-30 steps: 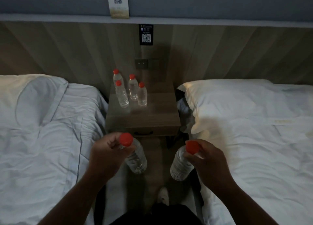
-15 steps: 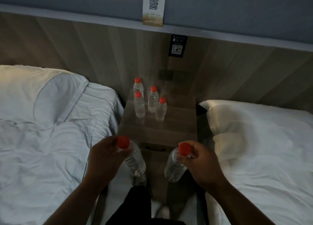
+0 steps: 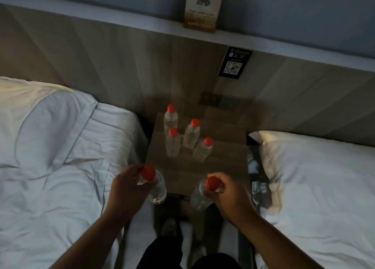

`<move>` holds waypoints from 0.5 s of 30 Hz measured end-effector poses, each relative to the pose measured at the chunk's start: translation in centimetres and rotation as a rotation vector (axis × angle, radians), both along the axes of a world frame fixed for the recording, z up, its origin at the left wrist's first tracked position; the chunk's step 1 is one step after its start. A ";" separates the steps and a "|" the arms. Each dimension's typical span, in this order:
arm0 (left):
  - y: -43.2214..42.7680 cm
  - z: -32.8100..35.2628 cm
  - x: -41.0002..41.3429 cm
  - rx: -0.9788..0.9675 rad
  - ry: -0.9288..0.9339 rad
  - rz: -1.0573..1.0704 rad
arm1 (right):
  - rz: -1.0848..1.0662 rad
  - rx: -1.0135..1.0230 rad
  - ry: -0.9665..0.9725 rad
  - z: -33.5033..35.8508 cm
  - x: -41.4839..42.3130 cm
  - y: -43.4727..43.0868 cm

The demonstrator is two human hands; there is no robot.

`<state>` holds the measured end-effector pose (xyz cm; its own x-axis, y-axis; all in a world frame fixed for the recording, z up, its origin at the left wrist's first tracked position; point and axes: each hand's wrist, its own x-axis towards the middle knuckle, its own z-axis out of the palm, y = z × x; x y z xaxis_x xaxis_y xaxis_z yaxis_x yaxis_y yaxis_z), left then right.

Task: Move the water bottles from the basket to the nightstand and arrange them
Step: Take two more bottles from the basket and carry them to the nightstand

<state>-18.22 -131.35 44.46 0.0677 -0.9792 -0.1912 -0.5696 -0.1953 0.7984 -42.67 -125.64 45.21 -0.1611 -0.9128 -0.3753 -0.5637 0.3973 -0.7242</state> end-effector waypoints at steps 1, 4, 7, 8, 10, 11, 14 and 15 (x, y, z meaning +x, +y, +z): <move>-0.8 -0.8 -0.1 0.002 -0.014 0.011 | -0.009 -0.012 0.013 -0.6 0.1 -0.8; -2.7 -3.5 -0.4 0.020 -0.017 0.044 | -0.034 -0.053 0.062 -3.1 0.3 -2.9; -4.1 -6.3 -0.9 0.010 -0.002 0.055 | -0.039 -0.092 0.072 -6.0 0.3 -4.9; -4.5 -7.0 -1.1 0.008 -0.008 0.058 | -0.040 -0.095 0.072 -6.7 0.4 -5.6; -5.4 -8.6 -1.5 -0.008 -0.035 0.068 | -0.057 -0.103 0.046 -8.4 0.4 -6.9; -5.8 -9.3 -1.6 -0.015 -0.053 0.076 | -0.065 -0.104 0.035 -9.1 0.5 -7.5; -7.4 -11.0 -2.2 -0.032 -0.095 0.091 | -0.077 -0.091 -0.031 -10.8 0.6 -9.0; -7.9 -11.4 -2.4 -0.033 -0.104 0.098 | -0.072 -0.082 -0.061 -11.3 0.6 -9.4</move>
<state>-20.60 -139.23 33.02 0.1810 -0.9726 -0.1456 -0.6292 -0.2283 0.7430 -42.06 -135.04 33.93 -0.2063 -0.9277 -0.3110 -0.4897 0.3731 -0.7880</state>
